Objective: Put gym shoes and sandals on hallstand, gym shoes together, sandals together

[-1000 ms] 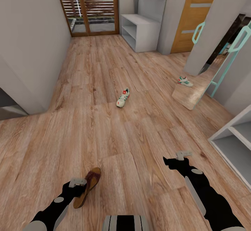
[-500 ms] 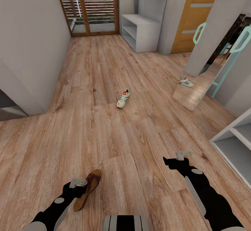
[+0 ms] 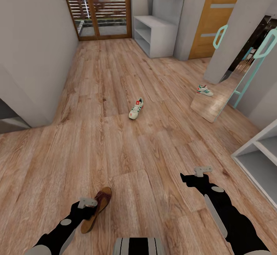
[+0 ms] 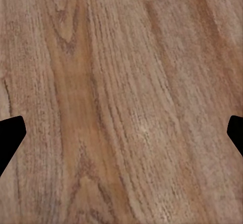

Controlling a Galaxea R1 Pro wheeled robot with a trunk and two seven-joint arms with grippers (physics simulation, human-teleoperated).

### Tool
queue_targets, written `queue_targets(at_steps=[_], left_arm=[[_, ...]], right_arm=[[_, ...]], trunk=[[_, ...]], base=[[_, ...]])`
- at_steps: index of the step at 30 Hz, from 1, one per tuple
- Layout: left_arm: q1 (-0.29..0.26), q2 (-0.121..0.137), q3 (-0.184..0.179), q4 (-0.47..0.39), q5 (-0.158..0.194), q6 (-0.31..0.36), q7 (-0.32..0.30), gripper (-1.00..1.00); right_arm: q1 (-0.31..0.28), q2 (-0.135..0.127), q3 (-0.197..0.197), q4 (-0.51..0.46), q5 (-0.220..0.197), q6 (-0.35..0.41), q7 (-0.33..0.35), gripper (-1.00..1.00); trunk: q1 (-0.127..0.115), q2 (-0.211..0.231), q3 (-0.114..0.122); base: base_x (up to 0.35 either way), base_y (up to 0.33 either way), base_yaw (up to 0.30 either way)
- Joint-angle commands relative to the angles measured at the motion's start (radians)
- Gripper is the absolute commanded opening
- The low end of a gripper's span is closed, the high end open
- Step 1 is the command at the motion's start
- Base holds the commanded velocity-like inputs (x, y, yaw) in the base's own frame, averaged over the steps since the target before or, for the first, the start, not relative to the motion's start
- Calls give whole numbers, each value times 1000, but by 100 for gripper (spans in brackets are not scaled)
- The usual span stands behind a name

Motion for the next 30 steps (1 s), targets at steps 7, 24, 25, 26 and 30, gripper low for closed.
queue_targets(at_steps=[7, 24, 25, 26, 30], left_arm=[[0, 4, -42, 6, -10, -4, -24, 100], [0, 11, -53, 8, -12, -1, -60, 100], [0, 12, -53, 8, -12, -1, -60, 100], [0, 13, -53, 8, -12, -1, -61, 100], [0, 19, -53, 9, -12, 0, -62, 100]], right_arm=[[0, -1, 0, -1, -7, 4, -1, 100], [0, -1, 0, -1, -7, 4, -1, 100], [0, -1, 0, -1, -7, 4, -1, 100], [0, -1, 0, -1, -7, 4, -1, 100], [0, -1, 0, -1, -7, 4, -1, 100]], trunk=[[0, 0, -1], [0, 0, -5], [0, 0, -5], [0, 0, -6], [2, -1, -23]], base=[[0, 0, 0], [0, 0, 0], [0, 0, 0], [0, 0, 0], [0, 0, 0]])
